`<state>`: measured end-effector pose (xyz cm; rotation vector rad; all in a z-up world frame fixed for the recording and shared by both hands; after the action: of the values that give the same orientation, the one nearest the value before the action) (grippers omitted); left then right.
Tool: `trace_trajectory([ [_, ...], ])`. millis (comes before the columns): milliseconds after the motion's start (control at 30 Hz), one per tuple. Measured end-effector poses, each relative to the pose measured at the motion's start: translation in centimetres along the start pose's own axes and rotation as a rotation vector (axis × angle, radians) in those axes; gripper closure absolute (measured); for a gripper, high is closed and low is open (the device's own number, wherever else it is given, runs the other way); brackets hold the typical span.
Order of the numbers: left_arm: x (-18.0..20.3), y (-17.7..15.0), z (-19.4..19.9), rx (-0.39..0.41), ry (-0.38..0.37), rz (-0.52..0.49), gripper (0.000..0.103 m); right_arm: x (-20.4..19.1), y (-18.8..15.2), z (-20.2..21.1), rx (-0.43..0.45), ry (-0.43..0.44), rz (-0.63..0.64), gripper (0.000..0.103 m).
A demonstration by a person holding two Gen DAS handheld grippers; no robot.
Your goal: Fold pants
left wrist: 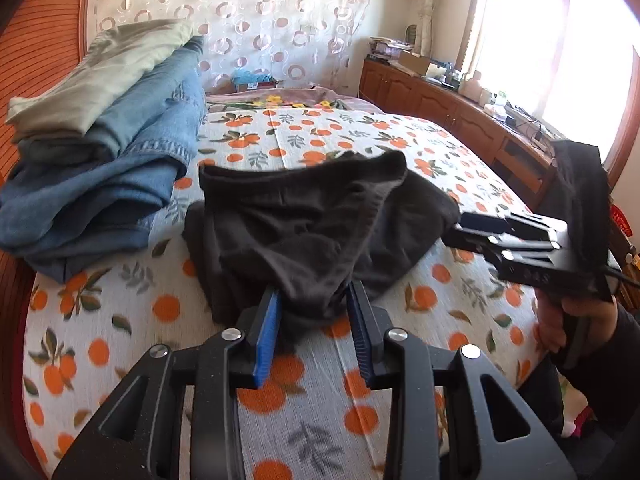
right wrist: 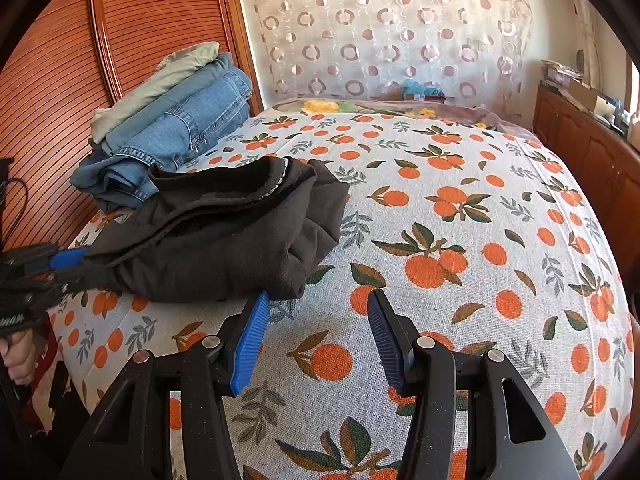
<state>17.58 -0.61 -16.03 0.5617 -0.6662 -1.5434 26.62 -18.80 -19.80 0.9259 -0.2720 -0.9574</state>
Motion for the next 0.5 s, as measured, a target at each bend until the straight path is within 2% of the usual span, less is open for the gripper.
trace_trajectory([
  [67,0.0,0.7,-0.5,-0.001,-0.004,-0.011,0.084,0.0,0.0,0.0,0.002,-0.001,-0.001,0.050],
  [200,-0.6,2.4,-1.2,0.017,0.015,-0.016,0.087,0.0,0.0,0.0,0.003,-0.001,0.001,0.050],
  [367,-2.9,4.6,-2.8,0.020,0.097,0.015,0.087,-0.1,0.0,0.1,0.005,-0.002,0.001,0.050],
  [500,-4.2,5.4,-3.1,0.009,0.100,0.062,0.084,0.0,0.0,0.1,0.005,-0.002,0.003,0.050],
])
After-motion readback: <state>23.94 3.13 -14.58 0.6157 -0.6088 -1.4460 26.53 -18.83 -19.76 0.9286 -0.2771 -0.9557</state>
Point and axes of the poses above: each gripper's, at about its wrist camera, not at the fingertips, and z roughly against the way its jaws point, x to its right, y to its top, the point moved 10 cm from there along -z, roughly the way its jaws point, and after that the axes turned 11 degrees about y, right-handed, at the moved point
